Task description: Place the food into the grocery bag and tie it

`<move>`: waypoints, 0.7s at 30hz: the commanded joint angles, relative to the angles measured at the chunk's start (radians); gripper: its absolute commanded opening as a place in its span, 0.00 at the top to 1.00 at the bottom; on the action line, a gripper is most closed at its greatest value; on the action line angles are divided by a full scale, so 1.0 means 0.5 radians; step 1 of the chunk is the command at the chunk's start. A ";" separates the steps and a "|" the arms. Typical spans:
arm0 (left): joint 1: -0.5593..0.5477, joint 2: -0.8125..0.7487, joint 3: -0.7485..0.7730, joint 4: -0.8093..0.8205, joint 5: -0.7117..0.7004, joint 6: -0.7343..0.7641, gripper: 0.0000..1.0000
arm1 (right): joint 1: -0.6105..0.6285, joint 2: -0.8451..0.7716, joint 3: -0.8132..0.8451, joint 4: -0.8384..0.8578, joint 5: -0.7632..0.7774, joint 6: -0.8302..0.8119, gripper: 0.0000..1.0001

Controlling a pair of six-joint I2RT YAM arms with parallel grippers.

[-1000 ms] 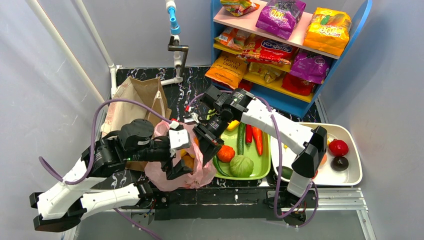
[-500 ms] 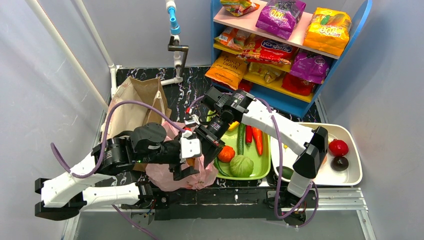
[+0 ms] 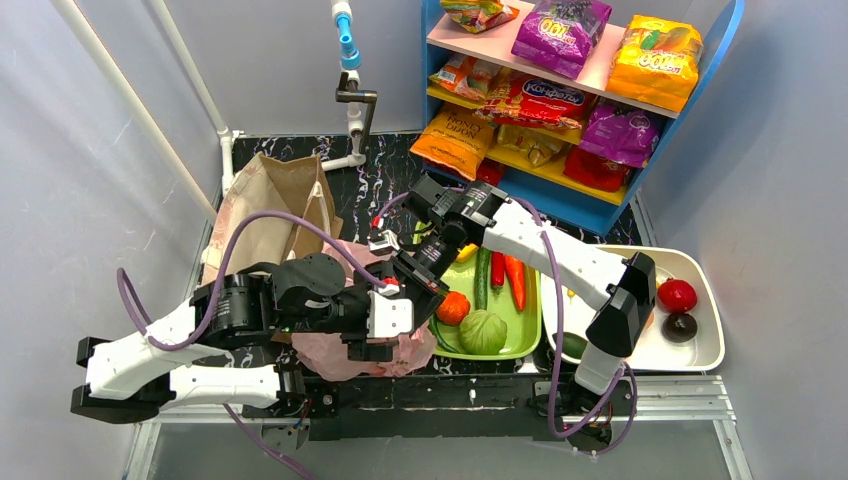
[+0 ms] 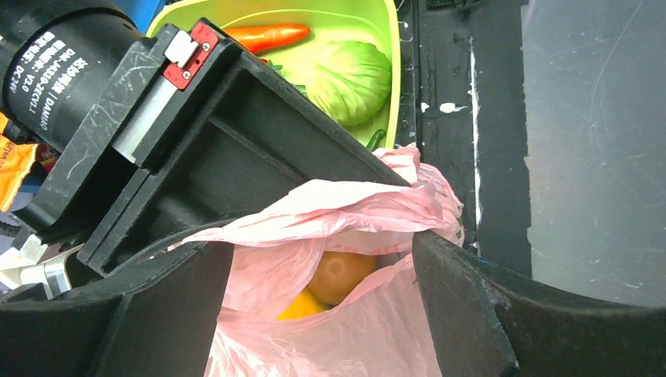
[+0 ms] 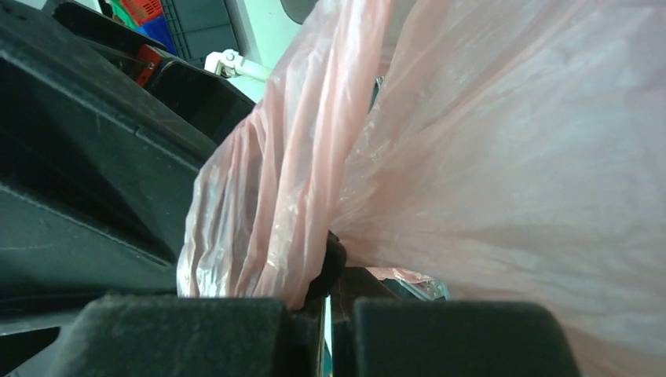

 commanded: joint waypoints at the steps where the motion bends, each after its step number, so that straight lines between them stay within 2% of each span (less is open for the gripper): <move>1: -0.034 0.005 -0.037 0.008 -0.058 0.141 0.17 | 0.001 -0.089 0.003 0.073 -0.082 -0.060 0.99; 6: -0.034 0.011 -0.090 0.039 -0.059 0.155 0.21 | -0.003 -0.105 0.002 0.079 -0.064 -0.071 0.99; 14: -0.034 -0.052 -0.176 0.094 -0.235 0.165 0.38 | -0.019 -0.118 -0.012 0.076 -0.055 -0.079 0.99; 16: -0.034 -0.074 -0.192 0.126 -0.254 0.164 0.36 | -0.024 -0.119 -0.015 0.076 -0.061 -0.080 0.99; 18: -0.037 -0.085 -0.210 0.192 -0.280 0.148 0.26 | -0.030 -0.113 -0.016 0.081 -0.075 -0.084 0.99; 21: -0.034 -0.106 -0.236 0.287 -0.307 0.120 0.20 | -0.038 -0.100 -0.014 0.088 -0.095 -0.088 0.99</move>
